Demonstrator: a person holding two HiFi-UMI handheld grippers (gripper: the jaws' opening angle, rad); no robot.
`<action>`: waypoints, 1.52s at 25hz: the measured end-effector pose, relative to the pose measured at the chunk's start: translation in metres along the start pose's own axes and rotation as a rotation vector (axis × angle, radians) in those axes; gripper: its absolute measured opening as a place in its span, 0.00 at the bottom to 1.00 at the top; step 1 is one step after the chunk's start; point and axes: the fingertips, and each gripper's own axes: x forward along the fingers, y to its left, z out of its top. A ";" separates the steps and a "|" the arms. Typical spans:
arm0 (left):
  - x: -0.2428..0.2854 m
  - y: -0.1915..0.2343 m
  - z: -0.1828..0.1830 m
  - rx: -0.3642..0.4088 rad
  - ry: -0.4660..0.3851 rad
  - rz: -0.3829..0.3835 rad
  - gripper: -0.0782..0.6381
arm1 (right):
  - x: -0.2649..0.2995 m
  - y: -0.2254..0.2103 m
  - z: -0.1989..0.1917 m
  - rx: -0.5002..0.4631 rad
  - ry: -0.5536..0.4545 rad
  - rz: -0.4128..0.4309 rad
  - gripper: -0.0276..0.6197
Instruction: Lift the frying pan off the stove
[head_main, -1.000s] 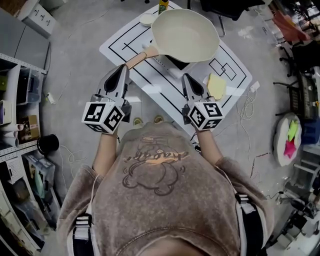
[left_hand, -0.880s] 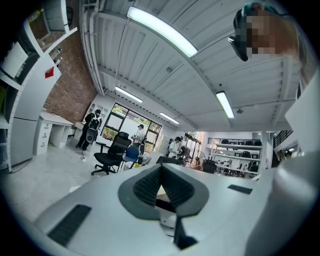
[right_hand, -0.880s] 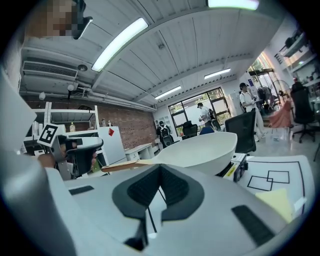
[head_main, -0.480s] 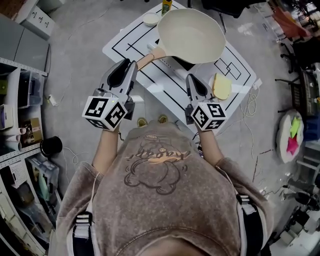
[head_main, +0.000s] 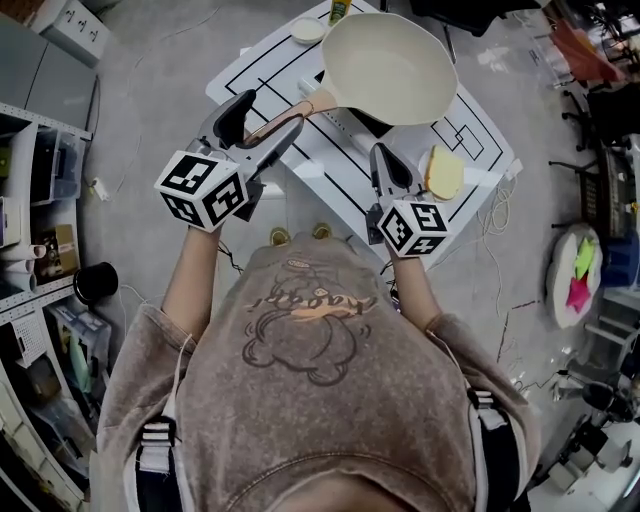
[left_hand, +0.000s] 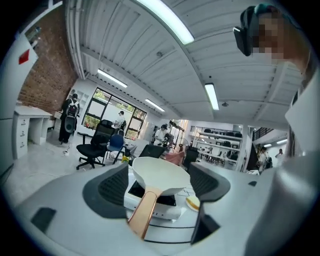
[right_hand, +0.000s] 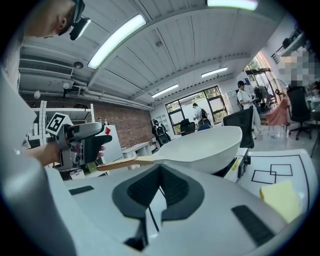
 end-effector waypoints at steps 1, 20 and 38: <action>0.004 -0.001 -0.002 0.016 0.028 -0.017 0.64 | 0.000 0.000 -0.002 0.001 0.003 0.000 0.04; 0.065 0.009 -0.088 0.184 0.750 -0.297 0.68 | -0.009 -0.013 -0.020 0.044 0.022 -0.018 0.04; 0.069 0.012 -0.146 0.180 1.075 -0.335 0.67 | 0.004 -0.018 -0.026 0.079 0.033 0.003 0.04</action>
